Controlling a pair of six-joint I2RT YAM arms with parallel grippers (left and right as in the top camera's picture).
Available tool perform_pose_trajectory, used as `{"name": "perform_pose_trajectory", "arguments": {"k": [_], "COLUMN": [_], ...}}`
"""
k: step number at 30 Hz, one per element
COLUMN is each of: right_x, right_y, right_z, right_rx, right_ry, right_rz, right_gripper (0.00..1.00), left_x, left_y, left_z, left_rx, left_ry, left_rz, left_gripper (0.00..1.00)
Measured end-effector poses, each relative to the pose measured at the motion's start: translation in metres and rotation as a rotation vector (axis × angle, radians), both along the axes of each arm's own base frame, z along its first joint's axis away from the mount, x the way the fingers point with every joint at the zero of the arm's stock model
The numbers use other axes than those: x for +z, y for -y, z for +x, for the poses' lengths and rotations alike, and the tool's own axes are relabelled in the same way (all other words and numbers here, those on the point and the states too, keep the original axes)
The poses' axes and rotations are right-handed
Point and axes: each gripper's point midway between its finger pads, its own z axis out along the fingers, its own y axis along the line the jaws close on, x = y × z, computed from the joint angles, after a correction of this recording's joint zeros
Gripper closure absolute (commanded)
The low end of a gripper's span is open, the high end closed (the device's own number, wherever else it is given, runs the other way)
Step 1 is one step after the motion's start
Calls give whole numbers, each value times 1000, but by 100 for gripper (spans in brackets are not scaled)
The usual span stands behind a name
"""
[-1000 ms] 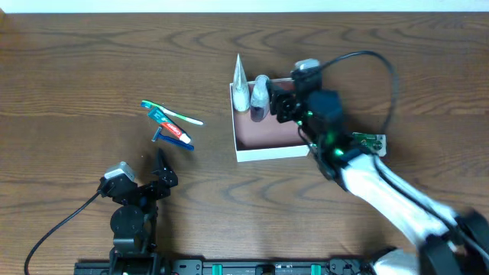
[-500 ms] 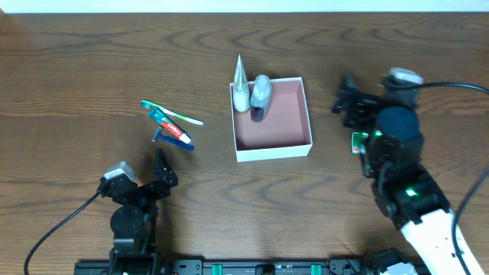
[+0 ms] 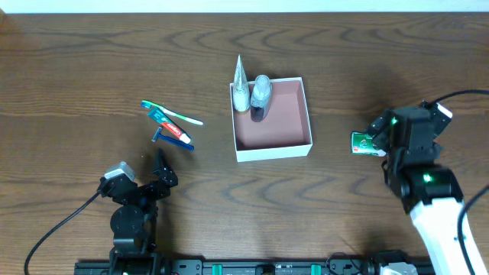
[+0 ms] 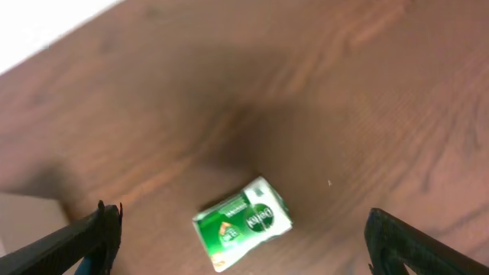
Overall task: Pack container
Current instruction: 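Lift the right gripper out of the box and move to the Dettol soap, then grasp the green Dettol soap bar with the right gripper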
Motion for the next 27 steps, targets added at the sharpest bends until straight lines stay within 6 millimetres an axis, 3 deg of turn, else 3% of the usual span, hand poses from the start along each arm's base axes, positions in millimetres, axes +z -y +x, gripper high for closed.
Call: {"name": "perform_pose_trajectory", "arguments": {"k": [5,11,20,27], "right_x": [-50,-92,-125,-137], "right_y": [13,8,-4,-4], "right_z": [2,0,-12,0], "right_rx": [-43,-32,-85,-218], "right_ry": [-150,-278,-392,-345], "right_rz": [114,238,345,433], "right_gripper": [1,1,1,1], "left_x": [0,0,0,0], "left_y": [0,0,0,0], "left_z": [0,0,0,0], "left_rx": [0,0,0,0], "left_ry": [0,0,0,0], "left_rz": [0,0,0,0], "left_gripper": [2,2,2,2]}}
